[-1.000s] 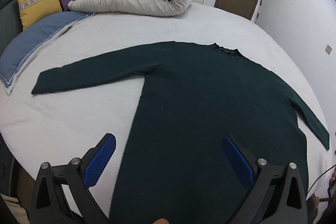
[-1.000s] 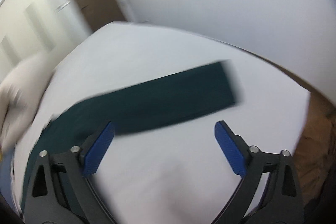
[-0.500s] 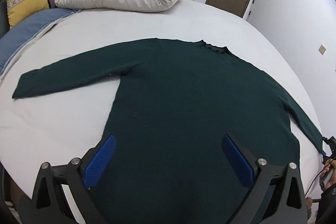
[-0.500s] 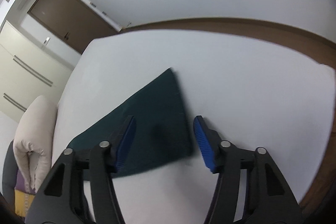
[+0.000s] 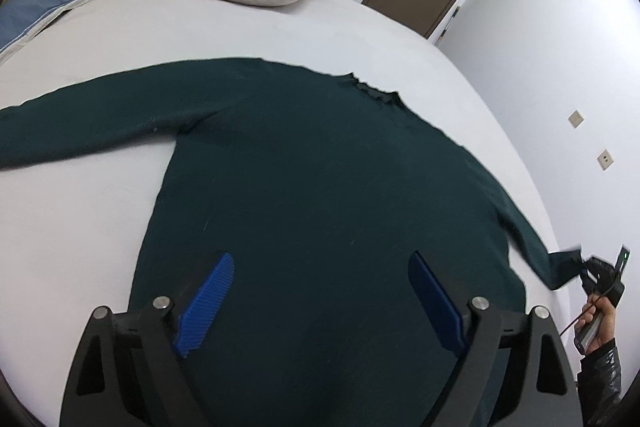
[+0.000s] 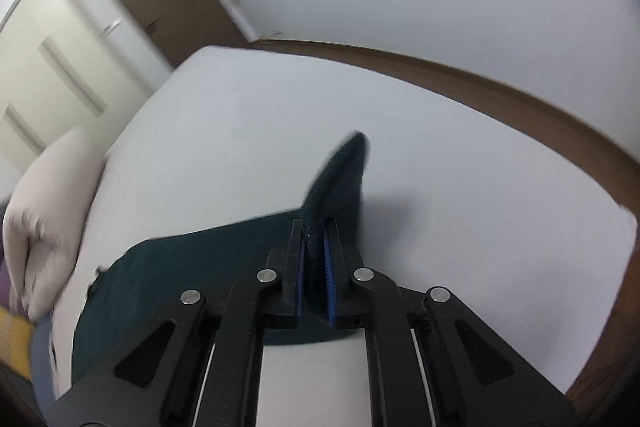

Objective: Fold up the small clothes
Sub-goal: 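Grasp the sweater sleeve cuff with the right gripper, then fold the sleeve across the body with the right gripper while the left gripper grasps the sweater side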

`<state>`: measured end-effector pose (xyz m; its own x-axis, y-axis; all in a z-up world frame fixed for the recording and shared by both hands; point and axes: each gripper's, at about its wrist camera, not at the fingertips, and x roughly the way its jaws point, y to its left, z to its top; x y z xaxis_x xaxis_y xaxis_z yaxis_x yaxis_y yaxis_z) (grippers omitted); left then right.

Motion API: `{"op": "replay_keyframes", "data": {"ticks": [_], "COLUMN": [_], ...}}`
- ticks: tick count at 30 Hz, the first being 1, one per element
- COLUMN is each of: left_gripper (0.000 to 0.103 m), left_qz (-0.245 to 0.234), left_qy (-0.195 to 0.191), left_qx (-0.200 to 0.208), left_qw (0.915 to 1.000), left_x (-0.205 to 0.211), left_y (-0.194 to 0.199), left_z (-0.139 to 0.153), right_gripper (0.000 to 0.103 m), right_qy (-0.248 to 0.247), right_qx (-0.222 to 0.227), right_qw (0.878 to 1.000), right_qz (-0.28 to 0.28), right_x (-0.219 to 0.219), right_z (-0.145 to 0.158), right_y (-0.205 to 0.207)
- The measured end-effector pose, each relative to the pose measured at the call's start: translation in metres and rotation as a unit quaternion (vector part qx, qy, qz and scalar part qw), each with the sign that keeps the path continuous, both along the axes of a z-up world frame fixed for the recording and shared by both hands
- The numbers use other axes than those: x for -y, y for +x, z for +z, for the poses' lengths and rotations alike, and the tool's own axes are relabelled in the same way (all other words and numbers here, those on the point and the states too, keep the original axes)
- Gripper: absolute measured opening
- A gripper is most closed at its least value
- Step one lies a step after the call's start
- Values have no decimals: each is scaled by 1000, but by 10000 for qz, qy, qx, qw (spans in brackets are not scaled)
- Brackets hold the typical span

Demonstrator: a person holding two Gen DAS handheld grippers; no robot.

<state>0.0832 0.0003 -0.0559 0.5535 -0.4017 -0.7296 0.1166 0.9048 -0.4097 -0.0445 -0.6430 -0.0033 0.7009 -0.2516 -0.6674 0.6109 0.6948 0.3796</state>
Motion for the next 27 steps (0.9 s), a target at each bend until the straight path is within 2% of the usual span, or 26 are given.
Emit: {"op": "replay_keyframes", "data": {"ticks": [4, 8, 10, 13, 15, 17, 18, 19, 20, 21, 22, 25, 27], "left_gripper": [90, 90, 90, 90, 90, 90, 90, 90, 90, 90, 90, 90, 86], "left_qz": [-47, 34, 76, 108, 99, 78, 67, 56, 19, -20, -86, -287, -436], "left_qy": [-201, -409, -547, -686, -719, -789, -838, -871, -934, -973, -1004, -956, -950], "left_qx": [110, 157, 150, 100, 50, -15, -68, -100, -160, -205, -248, -293, -301], "left_qw": [9997, 9990, 9984, 9975, 9974, 9969, 9964, 9961, 9955, 9950, 9946, 9946, 9941], "left_x": [-6, -17, -23, -31, -32, -30, -28, -27, -23, -19, -11, 15, 34], "left_y": [10, 20, 26, 36, 43, 50, 55, 56, 60, 64, 69, 78, 87], "left_z": [7, 9, 7, 3, -1, -6, -10, -12, -16, -18, -21, -26, -29], "right_gripper": [7, 7, 7, 7, 11, 14, 19, 24, 36, 48, 50, 51, 51], "right_qy": [-352, -218, -128, 111, 297, 511, 670, 838, 1001, 1126, 1120, 857, 832], "right_qx": [107, 180, 106, -46, -316, -469, -546, -606, -613, -539, -432, -212, -142], "right_qw": [9934, 9765, 9660, 9518, 9456, 9386, 9341, 9304, 9278, 9266, 9278, 9336, 9387], "right_qz": [1091, 2135, 2579, 3065, 3224, 3381, 3464, 3516, 3540, 3548, 3533, 3474, 3343], "right_x": [-86, -187, -253, -310, -340, -380, -388, -411, -413, -415, -406, -399, -373], "right_z": [30, 37, 25, 0, -28, -57, -67, -106, -112, -117, -117, -110, -96], "right_y": [68, 133, 152, 194, 211, 192, 190, 186, 184, 180, 173, 144, 126]}}
